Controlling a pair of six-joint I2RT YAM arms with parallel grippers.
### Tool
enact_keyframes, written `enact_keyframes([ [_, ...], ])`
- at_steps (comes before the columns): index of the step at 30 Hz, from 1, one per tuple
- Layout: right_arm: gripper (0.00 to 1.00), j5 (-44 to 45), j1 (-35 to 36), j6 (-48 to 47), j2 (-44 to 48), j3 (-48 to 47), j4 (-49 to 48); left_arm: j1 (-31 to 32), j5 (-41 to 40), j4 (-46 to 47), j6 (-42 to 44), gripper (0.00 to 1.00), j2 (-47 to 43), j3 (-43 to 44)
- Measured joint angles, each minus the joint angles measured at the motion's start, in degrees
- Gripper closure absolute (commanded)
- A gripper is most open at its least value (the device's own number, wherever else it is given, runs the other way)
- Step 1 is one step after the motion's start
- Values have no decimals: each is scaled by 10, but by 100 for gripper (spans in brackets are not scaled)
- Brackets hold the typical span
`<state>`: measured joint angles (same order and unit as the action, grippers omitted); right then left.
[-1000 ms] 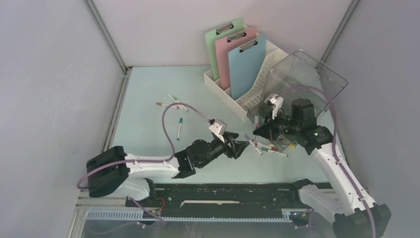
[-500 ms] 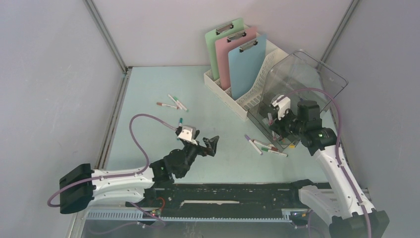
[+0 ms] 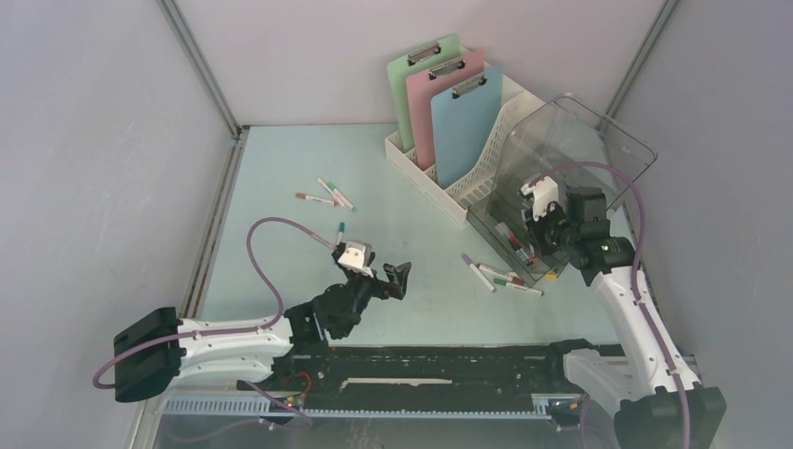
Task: Organize the desk
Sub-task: Place the stationery in the drawer.
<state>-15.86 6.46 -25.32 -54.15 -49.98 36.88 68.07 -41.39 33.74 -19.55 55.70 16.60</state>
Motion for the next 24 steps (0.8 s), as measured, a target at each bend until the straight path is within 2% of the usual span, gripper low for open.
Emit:
enact_keyframes([
  [20,62,3,0,-5,-22,1,2,0,0,0,-14,0,0,-1],
  [24,59,1,0,-5,-22,1,2,0,0,5,-17,0,-12,-12],
])
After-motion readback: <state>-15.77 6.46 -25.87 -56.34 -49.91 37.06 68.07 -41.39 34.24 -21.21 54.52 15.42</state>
